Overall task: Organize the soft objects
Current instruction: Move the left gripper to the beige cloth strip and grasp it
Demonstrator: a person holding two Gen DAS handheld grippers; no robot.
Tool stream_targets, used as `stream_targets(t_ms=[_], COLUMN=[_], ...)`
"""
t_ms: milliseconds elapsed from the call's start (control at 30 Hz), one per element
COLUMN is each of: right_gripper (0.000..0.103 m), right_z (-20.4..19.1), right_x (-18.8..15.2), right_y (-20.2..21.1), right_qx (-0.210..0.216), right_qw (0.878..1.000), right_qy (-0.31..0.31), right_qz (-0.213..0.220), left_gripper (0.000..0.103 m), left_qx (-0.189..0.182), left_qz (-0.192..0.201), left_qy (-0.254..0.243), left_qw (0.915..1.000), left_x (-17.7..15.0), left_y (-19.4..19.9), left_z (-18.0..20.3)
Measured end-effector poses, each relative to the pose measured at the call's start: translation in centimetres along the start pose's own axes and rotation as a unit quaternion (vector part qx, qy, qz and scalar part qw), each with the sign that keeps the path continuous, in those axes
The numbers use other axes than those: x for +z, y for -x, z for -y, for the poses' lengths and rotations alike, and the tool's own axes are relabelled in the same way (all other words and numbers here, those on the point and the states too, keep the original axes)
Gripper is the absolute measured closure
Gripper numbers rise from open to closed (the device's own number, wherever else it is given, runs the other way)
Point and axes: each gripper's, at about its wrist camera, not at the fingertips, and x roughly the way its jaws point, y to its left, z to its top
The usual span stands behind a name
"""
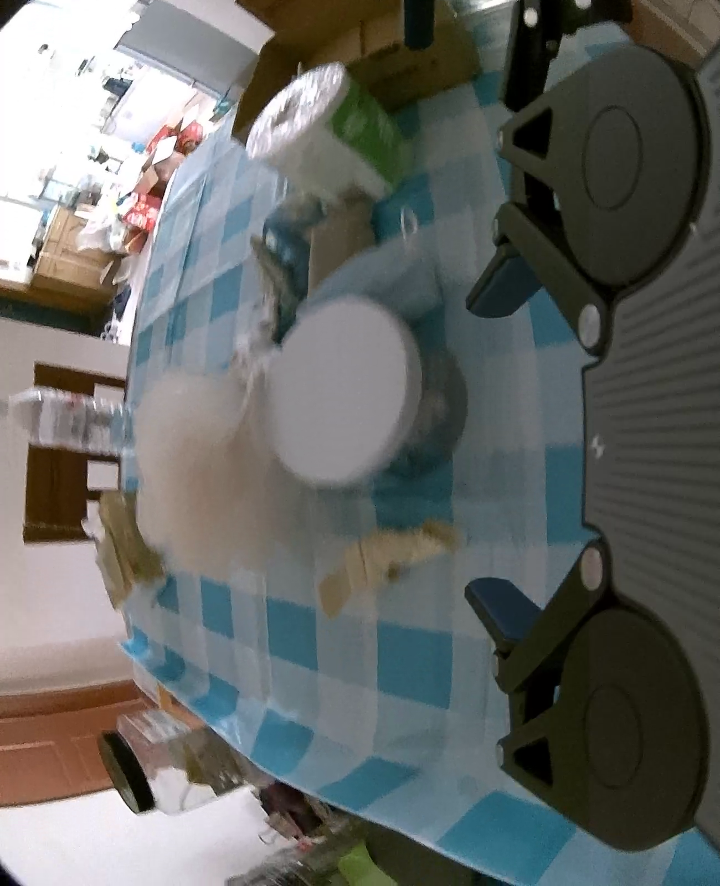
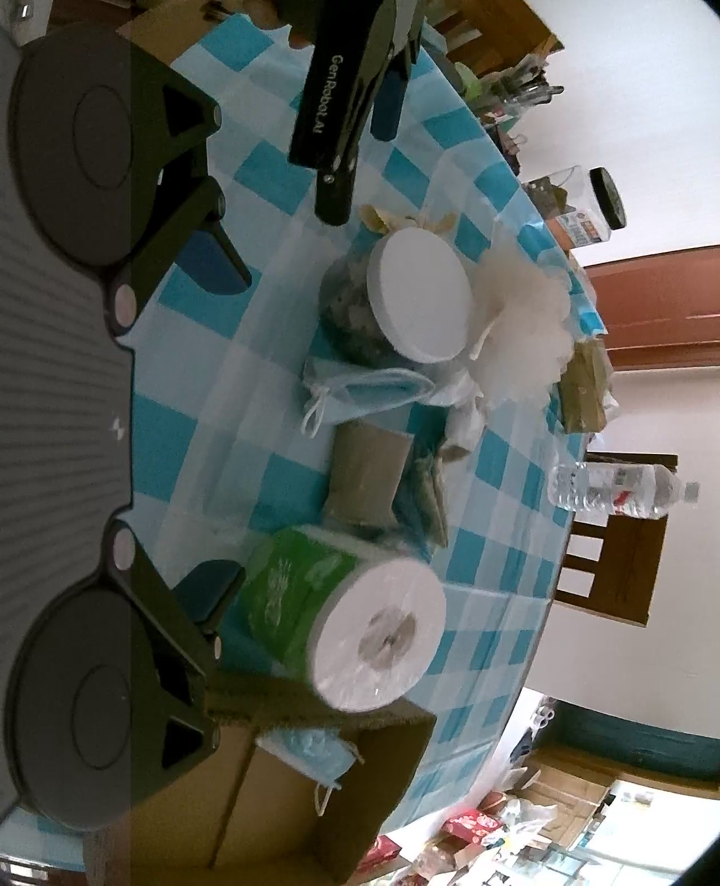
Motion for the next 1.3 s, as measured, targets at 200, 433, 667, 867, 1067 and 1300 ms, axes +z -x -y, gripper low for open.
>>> stream_targets(t_ms=[200, 433, 667, 867, 1067, 1300], right_gripper=[0.000, 0.000, 0.000, 0.000, 0.000, 0.000], right_z=[-1.8, -2.6, -2.7, -2.6, -2.4, -2.3], right_x=[0.4, 0.7, 1.5, 1.8, 2.2, 2.7], right_y=[-1.2, -3.9, -6.2, -7.4, -7.9, -8.2], right_qx=[-0.011, 0.002, 0.020, 0.033, 0.043, 0.042], right_qw=[1.000, 0.999, 0.997, 0.995, 0.995, 0.995], right_qy=[0.011, 0.048, 0.072, 0.087, 0.084, 0.083], right_qz=[-0.013, -0.024, -0.023, -0.029, -0.029, -0.029], left_gripper=[0.003, 0.003, 0.003, 0.006, 0.027, 0.044], left_qx=[0.010, 0.031, 0.073, 0.102, 0.092, 0.069], left_qz=[-0.017, -0.031, -0.014, -0.012, 0.003, 0.011], left_qy=[0.012, 0.032, 0.033, 0.039, 0.014, 0.009], left_qw=[0.9997, 0.9985, 0.9967, 0.9939, 0.9957, 0.9975], left_x=[-0.1, -0.2, 0.8, 1.1, 1.8, 2.7], left_y=[-2.1, -4.6, -6.4, -7.7, -8.2, -8.9], left_z=[-3.5, -4.9, -5.5, -6.4, -7.1, -7.6])
